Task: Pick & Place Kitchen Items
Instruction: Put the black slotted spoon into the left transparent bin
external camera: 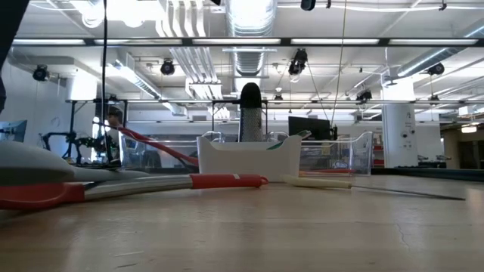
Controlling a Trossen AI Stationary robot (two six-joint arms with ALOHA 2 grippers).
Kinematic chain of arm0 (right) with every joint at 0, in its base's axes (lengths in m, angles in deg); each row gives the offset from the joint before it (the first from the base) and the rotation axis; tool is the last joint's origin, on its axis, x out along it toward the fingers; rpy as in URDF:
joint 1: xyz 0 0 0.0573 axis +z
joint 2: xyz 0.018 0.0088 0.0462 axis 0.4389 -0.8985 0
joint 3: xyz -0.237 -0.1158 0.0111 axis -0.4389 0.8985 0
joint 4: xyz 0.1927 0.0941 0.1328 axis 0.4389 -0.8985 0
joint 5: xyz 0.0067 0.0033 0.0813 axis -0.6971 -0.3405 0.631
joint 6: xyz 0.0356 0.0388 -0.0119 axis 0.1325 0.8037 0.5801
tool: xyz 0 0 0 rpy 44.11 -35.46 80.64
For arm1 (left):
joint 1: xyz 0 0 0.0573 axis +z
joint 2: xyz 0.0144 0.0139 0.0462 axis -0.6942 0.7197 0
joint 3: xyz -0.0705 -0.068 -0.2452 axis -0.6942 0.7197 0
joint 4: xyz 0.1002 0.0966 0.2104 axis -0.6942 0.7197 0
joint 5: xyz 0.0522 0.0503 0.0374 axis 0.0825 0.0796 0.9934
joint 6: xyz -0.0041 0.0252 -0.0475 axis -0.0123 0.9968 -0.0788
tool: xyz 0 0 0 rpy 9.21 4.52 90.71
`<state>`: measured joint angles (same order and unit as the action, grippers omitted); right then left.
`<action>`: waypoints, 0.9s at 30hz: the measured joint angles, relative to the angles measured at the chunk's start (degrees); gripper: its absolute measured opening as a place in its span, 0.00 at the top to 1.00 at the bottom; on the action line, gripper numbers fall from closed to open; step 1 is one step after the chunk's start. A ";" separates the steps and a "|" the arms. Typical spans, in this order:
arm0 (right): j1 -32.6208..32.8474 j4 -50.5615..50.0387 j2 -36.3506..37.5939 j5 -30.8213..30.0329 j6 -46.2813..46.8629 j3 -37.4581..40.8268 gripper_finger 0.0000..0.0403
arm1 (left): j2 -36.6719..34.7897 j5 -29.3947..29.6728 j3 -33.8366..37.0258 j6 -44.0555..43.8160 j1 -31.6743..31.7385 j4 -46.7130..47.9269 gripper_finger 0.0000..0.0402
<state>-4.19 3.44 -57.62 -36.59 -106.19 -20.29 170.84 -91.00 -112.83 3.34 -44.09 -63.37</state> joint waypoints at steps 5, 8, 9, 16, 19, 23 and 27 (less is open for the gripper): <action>0.00 0.00 -0.02 0.15 0.20 0.00 0.88 | 1.70 0.05 -1.49 -0.01 0.40 0.19 0.57; 0.00 -0.10 -0.04 0.17 0.20 0.00 0.88 | 1.94 0.11 -2.00 -0.01 0.39 0.14 0.63; 0.00 -0.12 -0.04 0.17 0.20 0.00 0.88 | 1.94 0.00 -2.01 0.09 0.39 0.11 0.66; 0.00 -0.10 -0.04 0.19 0.26 0.02 0.91 | 1.96 -1.23 -1.73 1.88 0.39 -0.19 0.95; 0.02 -0.10 0.00 0.57 0.20 0.02 0.99 | 1.96 -1.86 -1.61 1.21 0.39 -0.24 0.95; 0.00 -0.12 0.00 0.39 0.38 0.02 0.99 | 1.90 -1.84 -1.61 0.42 0.39 0.19 0.95; -0.01 -1.53 0.85 -0.43 2.43 0.02 0.99 | -0.48 -0.63 -1.50 0.62 0.65 5.04 0.95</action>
<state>-4.20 1.91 -56.77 -37.02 -103.77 -20.27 170.36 -91.63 -114.33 3.96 -43.44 -58.33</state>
